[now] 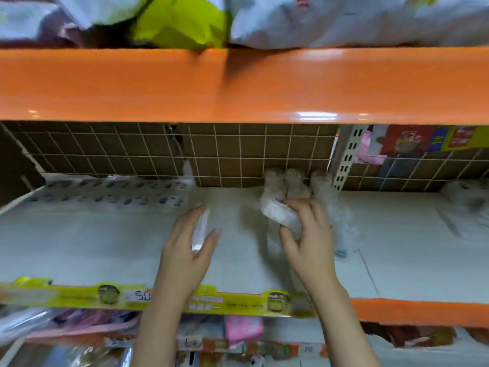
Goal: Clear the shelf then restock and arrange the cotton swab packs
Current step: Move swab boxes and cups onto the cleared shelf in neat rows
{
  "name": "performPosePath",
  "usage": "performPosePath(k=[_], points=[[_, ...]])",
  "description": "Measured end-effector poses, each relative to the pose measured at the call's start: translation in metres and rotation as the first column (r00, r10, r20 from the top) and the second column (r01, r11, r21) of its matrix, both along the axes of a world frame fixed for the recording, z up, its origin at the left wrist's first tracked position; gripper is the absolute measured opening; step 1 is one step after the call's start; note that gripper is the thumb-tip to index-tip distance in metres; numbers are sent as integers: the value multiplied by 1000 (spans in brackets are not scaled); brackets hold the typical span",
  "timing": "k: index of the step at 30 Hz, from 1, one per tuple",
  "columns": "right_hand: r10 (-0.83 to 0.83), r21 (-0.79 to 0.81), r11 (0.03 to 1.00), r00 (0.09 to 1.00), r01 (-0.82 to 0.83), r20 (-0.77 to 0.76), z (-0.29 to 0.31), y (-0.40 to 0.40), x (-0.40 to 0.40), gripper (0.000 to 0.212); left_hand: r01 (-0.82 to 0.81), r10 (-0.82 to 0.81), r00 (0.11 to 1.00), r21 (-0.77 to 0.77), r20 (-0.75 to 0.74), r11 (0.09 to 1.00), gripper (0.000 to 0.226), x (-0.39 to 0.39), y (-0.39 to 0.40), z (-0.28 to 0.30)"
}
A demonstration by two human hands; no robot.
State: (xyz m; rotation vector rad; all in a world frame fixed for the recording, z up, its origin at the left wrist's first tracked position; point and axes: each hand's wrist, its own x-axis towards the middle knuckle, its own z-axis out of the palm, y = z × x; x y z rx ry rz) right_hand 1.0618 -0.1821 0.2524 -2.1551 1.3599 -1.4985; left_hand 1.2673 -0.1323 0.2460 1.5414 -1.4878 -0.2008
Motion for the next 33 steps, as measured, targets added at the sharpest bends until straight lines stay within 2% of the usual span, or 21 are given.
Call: performPosePath(k=[3, 7, 8, 14, 17, 20, 25, 30, 33], points=[[21, 34, 999, 999, -19, -46, -4, 6, 20, 41, -16, 16, 1000, 1, 20, 1000, 54, 24, 0, -5], [40, 39, 999, 996, -37, -83, -4, 9, 35, 39, -50, 60, 994, 107, -94, 993, 70, 35, 0, -10], [42, 39, 998, 995, -39, -89, -4, 8, 37, 38, -59, 70, 994, 122, -88, 991, 68, 36, -1, -11], [49, 34, 998, 996, -47, -68, -8, -2, 48, 37, -40, 29, 993, 98, 116, 994, 46, 46, -5, -8], [63, 45, 997, 995, -60, -74, -12, -5, 55, 37, -43, 26, 982, 90, 189, 995, 47, 54, -11, -14], [62, 52, 997, 995, -58, -79, -15, -6, 63, 37, -83, 70, 990, 101, 123, 991, 49, 56, -12, -20], [39, 78, 996, 995, -32, -92, -22, -8, 88, 37, -64, 53, 994, 114, 98, 991, 46, 84, -13, -31], [0, 95, 995, 996, 8, -90, -28, -5, 140, 35, -87, 73, 992, 136, 106, 987, 53, 145, -9, -32], [-12, 119, 993, 995, 23, -96, -30, 2, 189, 35, -120, 107, 989, 133, 97, 984, 47, 195, -5, -28]])
